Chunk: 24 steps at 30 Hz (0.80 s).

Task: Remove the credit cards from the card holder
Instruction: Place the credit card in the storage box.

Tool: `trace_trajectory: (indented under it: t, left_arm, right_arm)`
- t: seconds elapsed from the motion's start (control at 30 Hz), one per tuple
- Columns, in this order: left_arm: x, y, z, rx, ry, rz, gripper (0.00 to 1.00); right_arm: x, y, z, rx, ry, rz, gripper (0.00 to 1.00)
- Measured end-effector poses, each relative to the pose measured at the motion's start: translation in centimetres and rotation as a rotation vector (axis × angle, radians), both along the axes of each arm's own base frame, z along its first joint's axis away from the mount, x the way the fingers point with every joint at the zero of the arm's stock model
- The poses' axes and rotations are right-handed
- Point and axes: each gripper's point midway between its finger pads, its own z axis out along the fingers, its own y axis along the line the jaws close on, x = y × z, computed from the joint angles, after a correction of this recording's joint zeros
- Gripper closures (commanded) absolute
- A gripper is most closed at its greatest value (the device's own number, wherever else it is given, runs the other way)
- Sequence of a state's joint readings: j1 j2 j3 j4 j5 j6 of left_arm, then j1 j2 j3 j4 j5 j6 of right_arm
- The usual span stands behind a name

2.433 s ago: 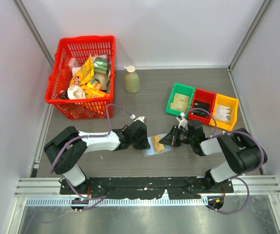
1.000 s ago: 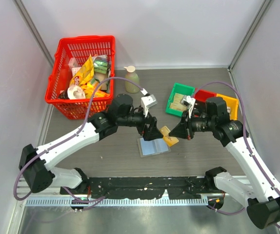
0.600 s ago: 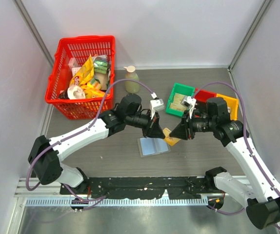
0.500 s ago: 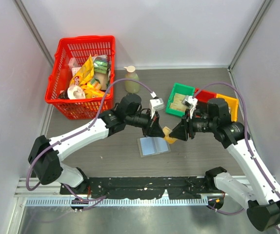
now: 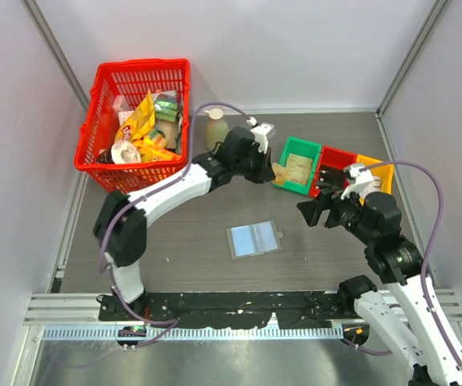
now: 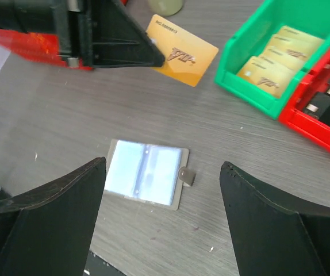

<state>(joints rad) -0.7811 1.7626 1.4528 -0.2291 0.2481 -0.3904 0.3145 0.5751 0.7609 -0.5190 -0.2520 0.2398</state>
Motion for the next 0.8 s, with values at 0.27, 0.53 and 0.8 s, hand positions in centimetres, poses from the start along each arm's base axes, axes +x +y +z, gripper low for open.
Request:
trace_trajectory:
  t: [0.27,0.53,0.8]
  left_arm:
    - [5.9,-5.2,-2.8,0.000,0.062,0.071,0.96]
    - [9.6,-9.1,-5.7,-0.014,0.108,0.098,0.90]
    - [11.7,-10.2,-10.3,-0.010,0.196,0.143,0.38]
  right_arm:
    - [-0.4,-2.4,0.9,0.103,-0.078,-0.178,0.16]
    - [-0.5,-2.5,0.8,0.140,-0.067,-0.202,0.17]
    - [-0.6,-2.5,0.8,0.148,-0.059,-0.205,0.17]
